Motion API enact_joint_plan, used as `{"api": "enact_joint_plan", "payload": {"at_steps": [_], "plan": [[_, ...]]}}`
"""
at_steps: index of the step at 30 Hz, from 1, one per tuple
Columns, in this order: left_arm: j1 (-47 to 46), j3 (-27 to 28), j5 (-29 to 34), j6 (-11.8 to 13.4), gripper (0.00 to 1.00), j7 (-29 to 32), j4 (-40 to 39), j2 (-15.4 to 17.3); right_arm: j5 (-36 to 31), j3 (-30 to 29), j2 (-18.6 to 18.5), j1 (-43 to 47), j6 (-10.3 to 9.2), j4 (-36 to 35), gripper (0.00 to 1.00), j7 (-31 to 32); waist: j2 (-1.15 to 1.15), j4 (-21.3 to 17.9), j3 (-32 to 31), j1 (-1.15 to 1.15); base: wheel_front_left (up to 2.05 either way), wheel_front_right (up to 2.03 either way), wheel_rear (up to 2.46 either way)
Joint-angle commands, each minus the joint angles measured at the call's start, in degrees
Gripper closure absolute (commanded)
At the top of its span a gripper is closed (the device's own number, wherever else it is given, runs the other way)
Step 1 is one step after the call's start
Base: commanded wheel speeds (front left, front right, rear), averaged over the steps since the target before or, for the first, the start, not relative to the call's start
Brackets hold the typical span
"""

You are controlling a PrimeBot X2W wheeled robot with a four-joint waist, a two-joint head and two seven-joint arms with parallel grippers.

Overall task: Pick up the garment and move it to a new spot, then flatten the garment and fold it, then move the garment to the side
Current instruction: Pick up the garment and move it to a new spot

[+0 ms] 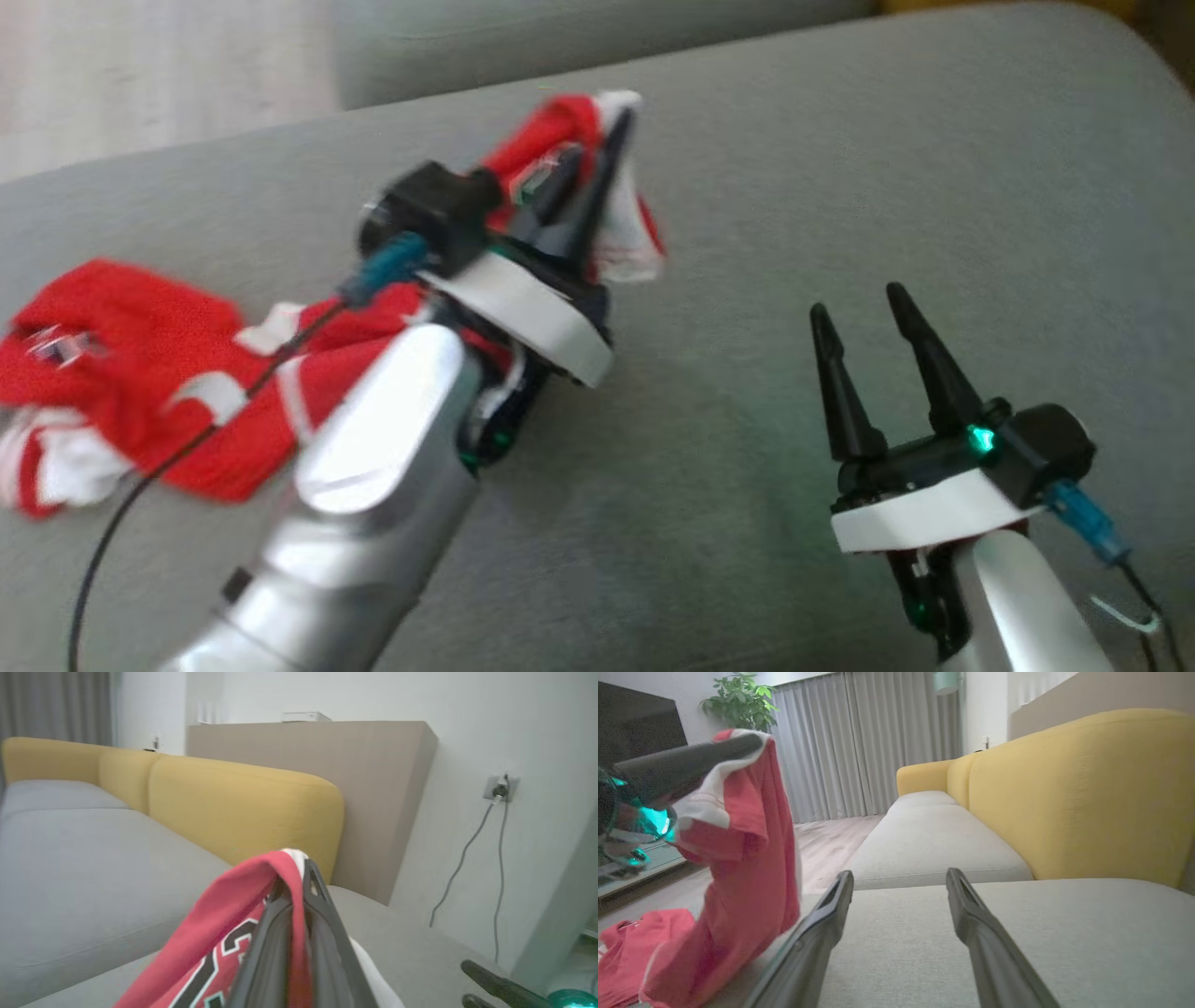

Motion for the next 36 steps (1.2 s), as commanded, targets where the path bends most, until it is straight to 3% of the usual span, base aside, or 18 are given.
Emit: {"api": "enact_joint_plan", "payload": {"at_steps": [1,7,8,9,15,23,29,36], "plan": [[-3.3,0.4,0.4,0.3,1.0,-0.1,-1.2,0.0,0.8,0.6,-0.2,-2.4,-0.04,-2.8,0.0,-0.6,0.0,-5.3,2.5,0.0,0.0,0.0,0.0],[-5.2,-5.9,-1.1,0.9,1.0,-0.7,3.8,-1.5,2.4,-0.9,-0.2,-3.2,-0.04,-4.9,0.0,-0.6,0.0,-11.2,5.7,0.0,0.0,0.0,0.0],[-5.2,-7.6,-2.0,1.1,0.68,-0.2,4.8,-1.6,2.6,-1.4,-0.2,-3.3,-0.04,-5.1,0.0,-0.6,0.0,-11.8,6.1,0.0,0.0,0.0,0.0],[-5.3,-9.9,-2.7,0.9,0.0,0.5,5.7,-1.6,2.8,-1.8,-0.2,-3.4,-0.04,-5.2,0.0,-0.6,0.0,-12.2,6.5,0.0,0.0,0.0,0.0],[-6.1,-17.8,-5.1,1.1,0.0,0.7,9.8,-1.6,3.3,-3.7,-0.2,-3.5,-0.04,-5.8,0.0,-0.6,0.0,-11.3,7.4,0.0,0.0,0.0,0.0],[-9.0,-15.8,-4.5,4.6,0.0,-7.4,13.4,-1.0,2.2,-4.4,-0.2,-3.2,-0.04,-5.2,0.0,-0.6,0.0,-5.0,4.6,0.0,0.0,0.0,0.0],[-5.7,-9.8,-4.2,8.6,0.0,-12.9,11.8,5.6,0.6,-4.6,-0.2,-1.7,-0.04,-3.9,0.0,-0.6,0.0,2.3,0.8,0.0,0.0,0.0,0.0],[9.1,-2.9,-3.3,13.3,0.0,-13.6,1.1,11.8,-0.1,-4.5,-0.2,0.1,-0.04,-2.8,0.0,-0.6,0.0,6.7,-1.4,0.0,0.0,0.0,0.0]]}}
